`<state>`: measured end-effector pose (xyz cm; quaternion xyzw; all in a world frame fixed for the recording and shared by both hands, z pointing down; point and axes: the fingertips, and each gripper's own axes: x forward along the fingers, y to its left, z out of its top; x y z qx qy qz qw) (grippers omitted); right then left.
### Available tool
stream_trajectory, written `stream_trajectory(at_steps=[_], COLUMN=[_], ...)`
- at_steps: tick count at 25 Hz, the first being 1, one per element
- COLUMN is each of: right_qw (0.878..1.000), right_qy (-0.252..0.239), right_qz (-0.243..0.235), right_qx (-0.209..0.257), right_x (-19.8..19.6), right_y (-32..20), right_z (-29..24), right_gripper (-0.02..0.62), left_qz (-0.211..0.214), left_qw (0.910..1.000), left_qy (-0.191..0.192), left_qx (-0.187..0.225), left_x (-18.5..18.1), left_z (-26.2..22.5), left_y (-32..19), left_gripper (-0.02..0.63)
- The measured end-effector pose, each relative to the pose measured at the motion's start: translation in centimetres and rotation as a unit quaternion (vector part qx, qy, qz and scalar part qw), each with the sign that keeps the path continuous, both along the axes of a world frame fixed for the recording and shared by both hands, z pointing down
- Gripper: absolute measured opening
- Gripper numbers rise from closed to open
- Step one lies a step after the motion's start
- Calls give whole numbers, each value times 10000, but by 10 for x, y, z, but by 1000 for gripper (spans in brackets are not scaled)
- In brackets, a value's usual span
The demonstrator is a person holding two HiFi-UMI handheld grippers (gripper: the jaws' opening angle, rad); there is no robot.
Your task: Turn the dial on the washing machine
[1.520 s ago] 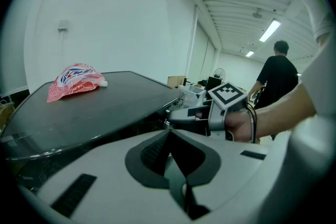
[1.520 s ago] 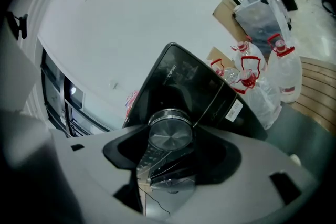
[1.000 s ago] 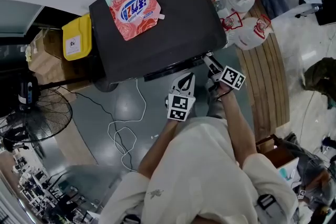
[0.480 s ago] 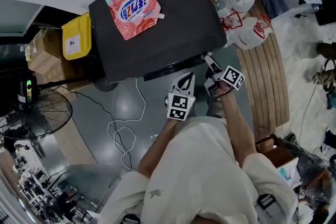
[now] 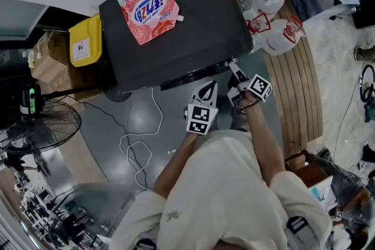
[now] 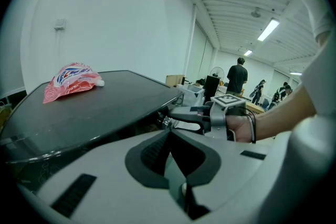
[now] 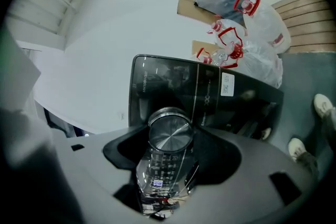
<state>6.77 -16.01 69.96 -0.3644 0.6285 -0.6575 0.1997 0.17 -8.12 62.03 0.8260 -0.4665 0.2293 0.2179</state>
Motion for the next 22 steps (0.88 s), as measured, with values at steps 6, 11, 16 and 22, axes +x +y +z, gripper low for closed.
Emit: stream_trajectory(at_steps=[6, 11, 16, 22], right_qw=[10000, 9998, 9974, 9840], right_qy=[43, 194, 636, 1591], right_qz=[-64, -62, -289, -581], right_qx=[15, 43, 174, 561], right_x=[0, 2, 4, 16], right_y=[0, 1, 3, 11], right_z=[-2, -1, -4, -14], right_gripper=[279, 288, 291, 288], left_qz=[15, 38, 77, 110], left_qw=[10000, 10000, 10000, 9998], left_qy=[6, 13, 33, 93], left_qx=[-10, 13, 51, 153], left_x=[0, 0, -1, -4], left_z=[-1, -1, -4, -10], left_y=[0, -1, -3, -8], left_gripper=[12, 12, 12, 12])
